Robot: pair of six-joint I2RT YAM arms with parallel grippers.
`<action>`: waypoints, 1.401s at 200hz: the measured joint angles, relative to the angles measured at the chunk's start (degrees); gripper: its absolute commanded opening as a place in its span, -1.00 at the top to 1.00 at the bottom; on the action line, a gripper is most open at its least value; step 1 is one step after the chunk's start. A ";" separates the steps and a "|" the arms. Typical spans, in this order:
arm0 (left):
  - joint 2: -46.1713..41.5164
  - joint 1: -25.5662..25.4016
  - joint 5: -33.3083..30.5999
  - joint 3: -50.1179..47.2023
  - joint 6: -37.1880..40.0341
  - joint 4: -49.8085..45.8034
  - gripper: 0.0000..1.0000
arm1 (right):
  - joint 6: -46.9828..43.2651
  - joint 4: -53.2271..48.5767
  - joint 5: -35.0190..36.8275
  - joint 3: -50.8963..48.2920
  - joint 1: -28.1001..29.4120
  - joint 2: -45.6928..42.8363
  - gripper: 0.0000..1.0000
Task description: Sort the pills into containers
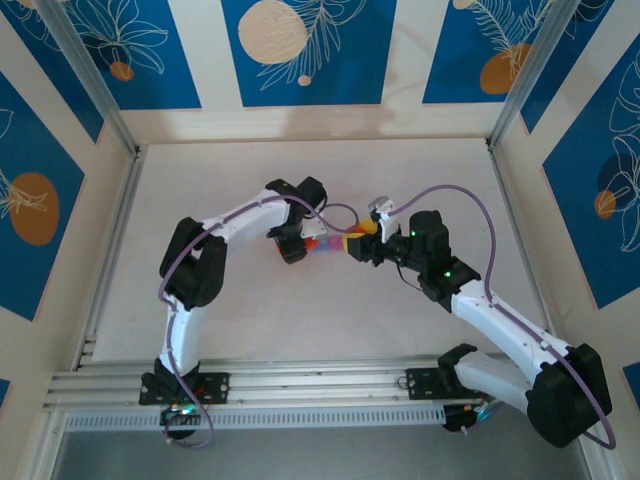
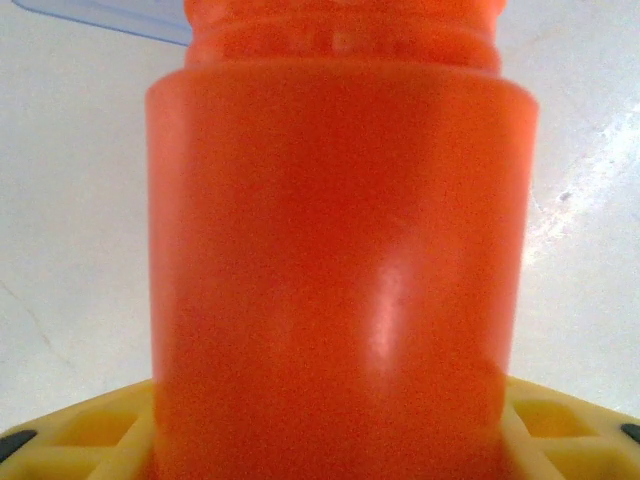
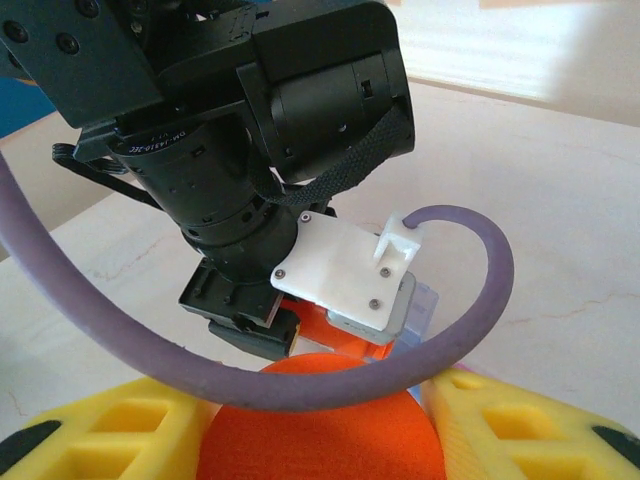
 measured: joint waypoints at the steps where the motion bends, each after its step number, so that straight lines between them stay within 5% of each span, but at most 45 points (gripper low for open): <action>1: 0.00 -0.02 -0.15 0.04 0.04 0.00 1.00 | 0.00 0.00 0.00 0.00 0.00 0.00 0.40; 280: 3.87 -3.21 -12.74 3.61 1.99 -1.97 1.00 | 0.00 -4.07 0.66 -0.70 0.04 0.00 0.39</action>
